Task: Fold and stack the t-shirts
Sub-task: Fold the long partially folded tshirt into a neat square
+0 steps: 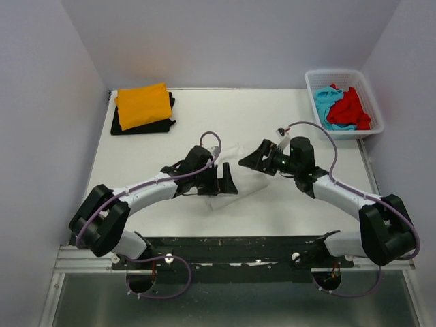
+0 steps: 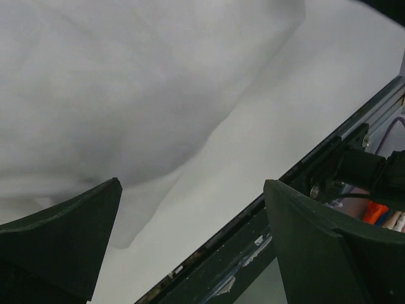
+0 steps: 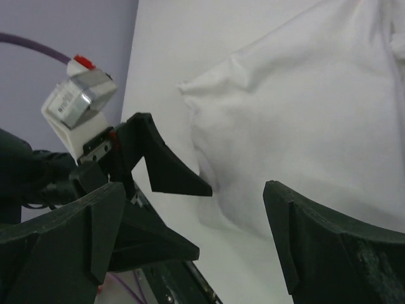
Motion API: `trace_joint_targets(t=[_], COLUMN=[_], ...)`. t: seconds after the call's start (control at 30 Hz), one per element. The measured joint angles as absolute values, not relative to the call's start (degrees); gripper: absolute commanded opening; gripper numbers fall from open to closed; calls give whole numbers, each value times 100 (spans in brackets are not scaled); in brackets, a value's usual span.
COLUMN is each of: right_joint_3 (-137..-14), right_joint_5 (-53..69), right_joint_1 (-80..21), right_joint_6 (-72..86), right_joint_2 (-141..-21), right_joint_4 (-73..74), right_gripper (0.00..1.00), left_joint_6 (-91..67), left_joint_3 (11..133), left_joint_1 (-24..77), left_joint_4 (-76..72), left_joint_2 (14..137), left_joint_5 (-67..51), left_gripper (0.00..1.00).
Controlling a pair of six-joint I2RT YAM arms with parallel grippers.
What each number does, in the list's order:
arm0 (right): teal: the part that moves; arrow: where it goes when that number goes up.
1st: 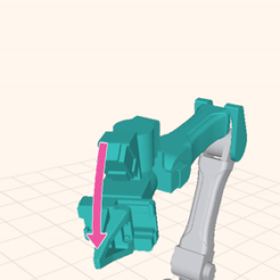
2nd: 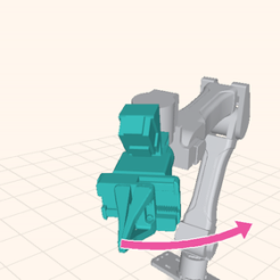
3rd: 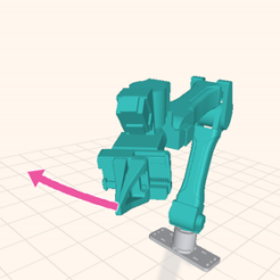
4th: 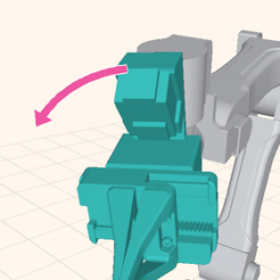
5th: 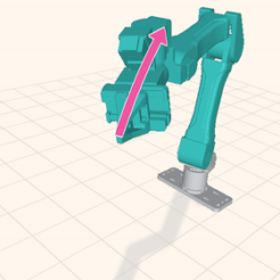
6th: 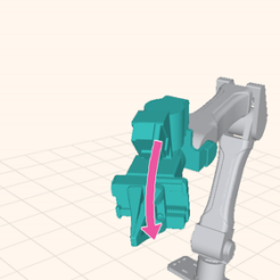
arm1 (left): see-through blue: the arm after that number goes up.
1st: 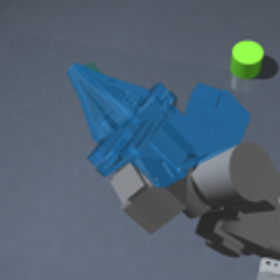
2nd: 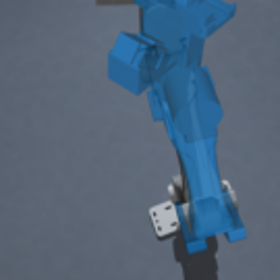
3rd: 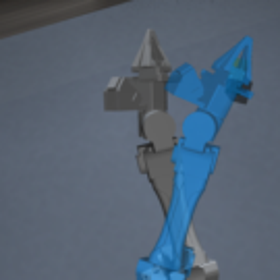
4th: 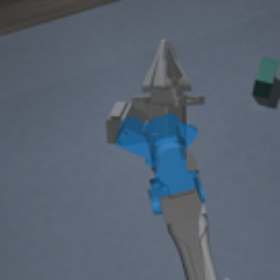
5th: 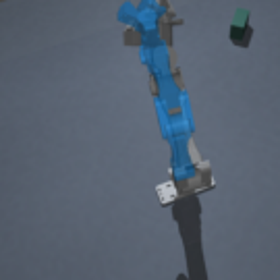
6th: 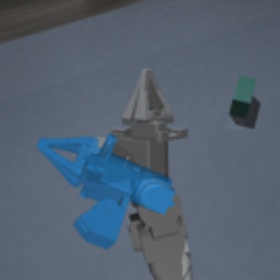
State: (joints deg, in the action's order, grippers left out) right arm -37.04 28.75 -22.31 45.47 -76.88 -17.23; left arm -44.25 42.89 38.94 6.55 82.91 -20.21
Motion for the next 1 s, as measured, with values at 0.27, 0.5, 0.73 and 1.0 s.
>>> trace_joint_targets(t=[0.27,0.5,0.73,1.0], right_joint_3=[-3164,-2958,-2740,-2539], right_joint_5=[2759,2137,1861,1450], right_joint_1=[-2355,-2355,-2373,-2368], right_joint_6=[4807,4849,4851,4659], right_joint_2=[-7850,-8560,-8348,-7076], right_joint_4=[-2187,-2233,-2340,-1433], right_gripper=[100,100,100,100], left_joint_6=[-4429,-4493,-4589,-4495], left_joint_3=[5363,5695,5959,5708], left_joint_1=[3575,2893,2687,2963], left_joint_4=[1177,1260,1166,1570], left_joint_2=[8477,9789,10022,9013], left_joint_5=[-1542,-1304,-1422,-963], left_gripper=[99,98,99,99])
